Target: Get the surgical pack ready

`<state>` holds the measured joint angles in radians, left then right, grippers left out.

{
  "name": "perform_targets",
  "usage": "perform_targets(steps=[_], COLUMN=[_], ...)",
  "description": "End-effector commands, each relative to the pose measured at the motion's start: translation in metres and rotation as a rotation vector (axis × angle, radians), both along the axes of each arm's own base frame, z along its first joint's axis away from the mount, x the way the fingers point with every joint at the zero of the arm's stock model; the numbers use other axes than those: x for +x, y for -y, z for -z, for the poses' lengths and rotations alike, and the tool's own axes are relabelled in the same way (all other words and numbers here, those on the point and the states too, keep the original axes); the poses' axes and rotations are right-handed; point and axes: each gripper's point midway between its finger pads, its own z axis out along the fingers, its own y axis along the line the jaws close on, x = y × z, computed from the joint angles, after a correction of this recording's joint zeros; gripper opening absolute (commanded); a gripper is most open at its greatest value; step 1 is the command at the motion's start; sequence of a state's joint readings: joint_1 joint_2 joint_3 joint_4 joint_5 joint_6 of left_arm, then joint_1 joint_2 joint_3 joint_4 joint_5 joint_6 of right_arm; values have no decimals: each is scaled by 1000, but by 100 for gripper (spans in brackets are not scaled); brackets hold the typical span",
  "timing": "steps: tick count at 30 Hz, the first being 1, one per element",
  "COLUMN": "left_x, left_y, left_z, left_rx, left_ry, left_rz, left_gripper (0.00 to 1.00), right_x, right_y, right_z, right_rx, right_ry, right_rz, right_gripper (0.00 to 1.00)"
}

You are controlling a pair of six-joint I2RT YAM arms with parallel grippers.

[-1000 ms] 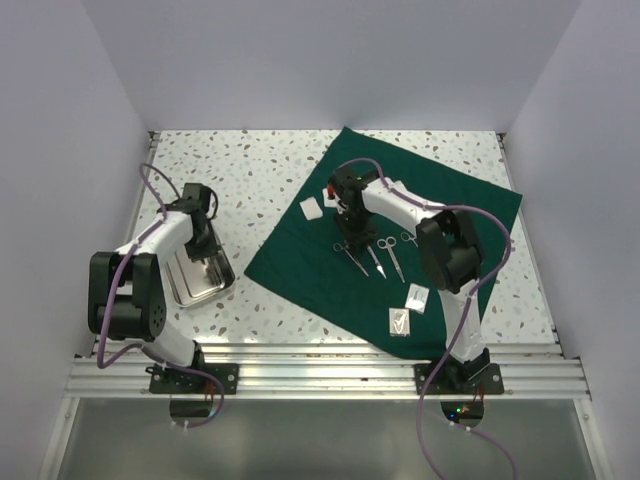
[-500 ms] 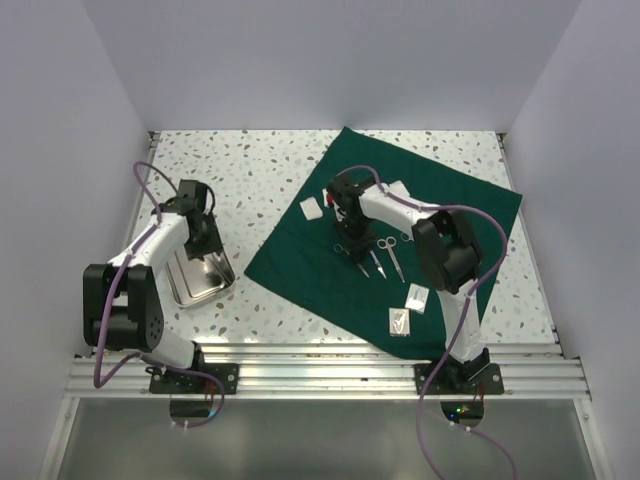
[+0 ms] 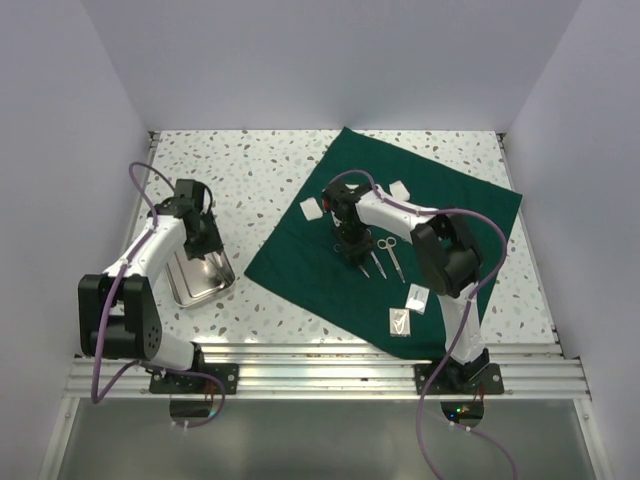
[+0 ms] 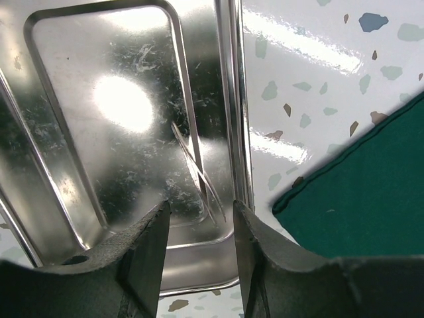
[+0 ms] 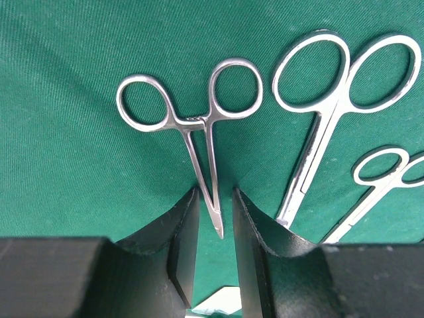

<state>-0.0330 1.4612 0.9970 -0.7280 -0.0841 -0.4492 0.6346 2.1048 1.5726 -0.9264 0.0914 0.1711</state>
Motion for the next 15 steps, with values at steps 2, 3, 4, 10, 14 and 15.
perform_targets(steps=[2,3,4,10,14,15], left_x=[9,9,10,16,22,22], left_y=[1,3,4,18,41,46], left_z=[-24,-26,-30,-53,-70,-77], left_rx=[-21,-34,-39,-109,-226,-257], left_ry=[67,72,84,153,227,254], left_rz=[-2,4,6,51,102,110], left_gripper=[47,47,48,54,57,57], right_x=[-5,-6,-6,-4,4,5], right_y=[7,8,8,7,-2,-5], right_z=[2,4,5,8,-13,-18], right_rx=[-33,-39,-42,-54,-2,17], right_ry=[-1,-7,-6,-3,41,51], right_rz=[-10,-11,-13,-17,8,13], right_gripper=[30,30,29,13,2,0])
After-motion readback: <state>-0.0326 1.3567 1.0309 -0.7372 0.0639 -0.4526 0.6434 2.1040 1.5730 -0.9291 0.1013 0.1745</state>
